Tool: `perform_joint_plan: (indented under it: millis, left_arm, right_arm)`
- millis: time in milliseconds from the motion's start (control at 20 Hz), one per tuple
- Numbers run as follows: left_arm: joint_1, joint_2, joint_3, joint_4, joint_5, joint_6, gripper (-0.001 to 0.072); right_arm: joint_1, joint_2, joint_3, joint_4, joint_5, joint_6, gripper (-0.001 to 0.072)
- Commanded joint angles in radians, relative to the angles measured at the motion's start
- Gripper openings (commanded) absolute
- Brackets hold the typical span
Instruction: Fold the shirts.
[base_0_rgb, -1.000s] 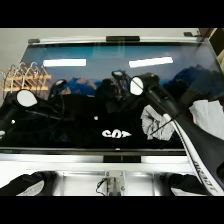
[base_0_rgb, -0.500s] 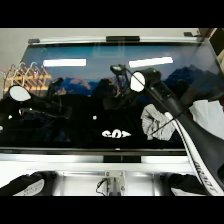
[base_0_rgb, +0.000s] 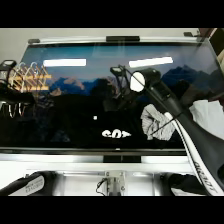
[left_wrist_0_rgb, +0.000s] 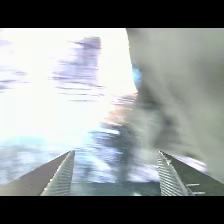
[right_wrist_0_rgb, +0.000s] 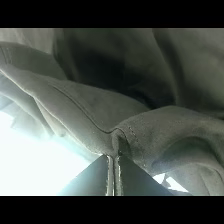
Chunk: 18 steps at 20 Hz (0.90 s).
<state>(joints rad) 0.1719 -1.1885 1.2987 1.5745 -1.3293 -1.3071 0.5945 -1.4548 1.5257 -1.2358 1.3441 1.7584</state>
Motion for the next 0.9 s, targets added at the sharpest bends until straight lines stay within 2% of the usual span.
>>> perform_joint_plan:
  millis: [0, 50, 100, 300, 650, 700, 850]
  left_arm:
    - [0.086, -0.061, -0.018, 0.109, 0.135, -0.019, 0.0605]
    - [0.090, -0.101, -0.024, 0.109, 0.148, -0.018, 0.0581]
    - [0.090, -0.144, -0.024, 0.109, 0.150, -0.018, 0.0508]
    - [0.090, -0.275, -0.023, 0.114, 0.189, -0.029, 0.0508]
    - [0.086, -0.367, -0.024, 0.151, 0.255, -0.032, 0.0506]
    - [0.083, -0.381, -0.024, 0.151, 0.253, -0.031, 0.0470]
    - [0.072, -0.405, -0.024, 0.151, 0.270, -0.030, 0.0470]
  right_arm:
    - [0.001, -0.001, 0.001, 0.002, 0.019, 0.000, 0.0064]
    - [0.001, -0.001, 0.002, 0.002, 0.025, -0.001, 0.0064]
    - [0.001, -0.001, 0.001, 0.002, 0.029, -0.001, 0.0063]
    - [0.001, -0.001, 0.001, 0.000, 0.047, -0.002, 0.0063]
    - [0.001, -0.001, 0.001, 0.000, 0.046, -0.001, 0.0064]
    - [0.001, -0.001, 0.002, 0.000, 0.045, -0.001, 0.0064]
    - [0.001, -0.001, 0.001, 0.001, 0.045, 0.000, 0.0064]
